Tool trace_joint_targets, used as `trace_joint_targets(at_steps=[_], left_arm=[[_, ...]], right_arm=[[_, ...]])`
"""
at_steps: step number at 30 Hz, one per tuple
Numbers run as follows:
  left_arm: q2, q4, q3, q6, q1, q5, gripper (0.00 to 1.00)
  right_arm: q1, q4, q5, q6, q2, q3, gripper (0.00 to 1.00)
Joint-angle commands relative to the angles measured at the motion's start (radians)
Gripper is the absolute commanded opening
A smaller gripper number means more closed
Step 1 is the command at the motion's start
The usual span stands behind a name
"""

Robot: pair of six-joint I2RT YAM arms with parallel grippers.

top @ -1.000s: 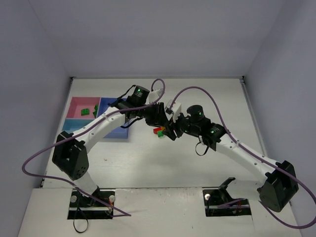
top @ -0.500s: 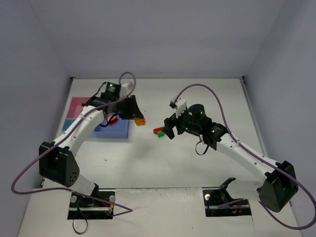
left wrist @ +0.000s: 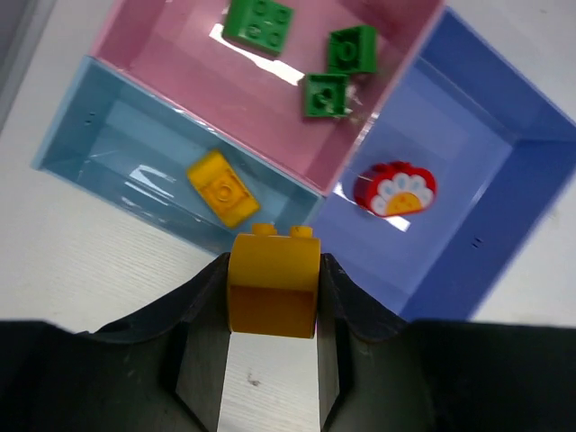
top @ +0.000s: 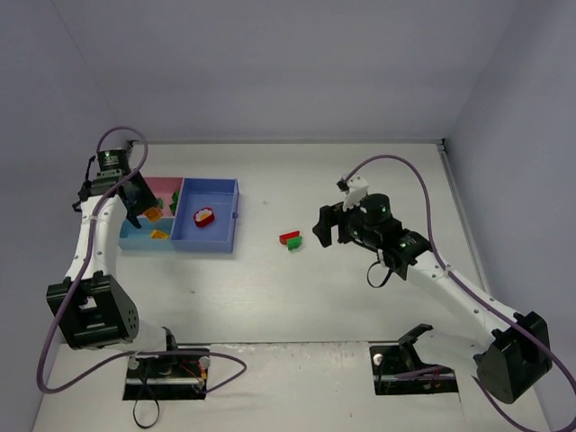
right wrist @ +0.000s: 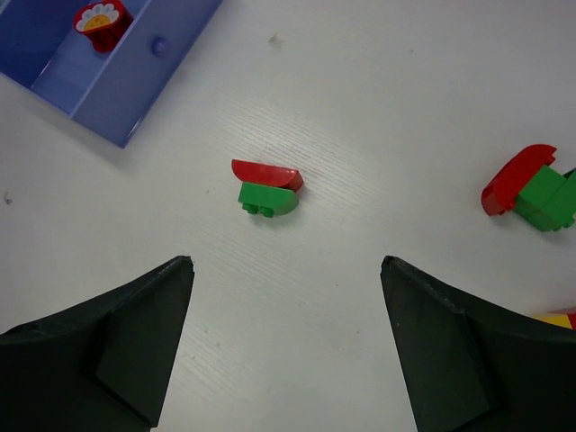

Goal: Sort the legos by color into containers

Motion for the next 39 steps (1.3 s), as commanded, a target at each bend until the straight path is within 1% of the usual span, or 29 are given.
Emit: trace_joint_targets(at_steps=[1, 3, 6, 8, 9, 10, 17, 19, 20, 23, 24, 27, 30, 33, 34, 36, 37, 38, 39], left_arm=[[0.045, 0.03, 0.012, -0.004, 0.024, -0.1, 0.14], [0.067, 0.047, 0.01, 0.002, 0.038, -0.123, 0.15], [0.118, 0.067, 0.016, -0.003, 0.073, -0.111, 0.16], [0.13, 0.094, 0.015, -0.006, 0.078, -0.117, 0.21], [0.144, 0.099, 0.019, -0.007, 0.076, -0.115, 0.26], [0.151, 0.099, 0.023, -0.009, 0.078, -0.114, 0.3], [0.191, 0.085, 0.02, -0.026, 0.078, -0.098, 0.44], [0.185, 0.087, 0.016, -0.029, 0.078, -0.088, 0.48], [0.181, 0.087, 0.015, -0.03, 0.076, -0.085, 0.54], [0.159, 0.07, 0.018, -0.047, 0.076, -0.078, 0.62], [0.138, 0.064, 0.019, -0.05, 0.076, -0.075, 0.67], [0.078, 0.057, 0.003, -0.075, 0.072, -0.026, 0.72], [0.011, 0.053, -0.013, -0.081, 0.046, 0.015, 0.73], [-0.052, 0.025, -0.017, -0.082, -0.016, 0.041, 0.73], [-0.068, 0.012, -0.02, -0.081, -0.061, 0.047, 0.73], [-0.117, 0.002, -0.034, -0.075, -0.112, 0.058, 0.73], [-0.131, -0.002, -0.04, -0.075, -0.159, 0.076, 0.73], [-0.158, -0.005, -0.046, -0.073, -0.172, 0.093, 0.73], [-0.17, -0.01, -0.065, -0.072, -0.209, 0.113, 0.73]], right_arm=[[-0.029, 0.025, 0.022, 0.059, -0.051, -0.025, 0.82], [-0.043, 0.024, 0.011, 0.067, -0.061, -0.034, 0.82], [-0.068, 0.024, -0.005, 0.072, -0.078, -0.05, 0.82], [-0.08, 0.016, -0.008, 0.07, -0.081, -0.051, 0.82], [-0.085, 0.015, -0.008, 0.068, -0.083, -0.051, 0.82], [-0.088, 0.012, -0.006, 0.067, -0.083, -0.051, 0.82], [-0.089, -0.017, 0.011, 0.065, -0.077, -0.043, 0.82], [-0.089, -0.022, 0.011, 0.071, -0.064, -0.04, 0.82], [-0.089, -0.022, 0.006, 0.076, -0.058, -0.04, 0.82], [-0.085, -0.019, -0.003, 0.108, -0.028, -0.036, 0.82], [-0.076, -0.013, 0.008, 0.13, -0.012, -0.036, 0.82], [-0.051, 0.015, 0.035, 0.167, 0.029, -0.037, 0.8], [0.0, 0.041, 0.089, 0.208, 0.092, -0.027, 0.79], [0.043, 0.061, 0.135, 0.246, 0.17, -0.002, 0.79], [0.062, 0.07, 0.153, 0.262, 0.19, 0.015, 0.79], [0.084, 0.081, 0.175, 0.279, 0.254, 0.033, 0.79], [0.104, 0.085, 0.176, 0.285, 0.277, 0.054, 0.8], [0.116, 0.09, 0.21, 0.288, 0.323, 0.065, 0.8], [0.127, 0.097, 0.222, 0.289, 0.349, 0.078, 0.8]])
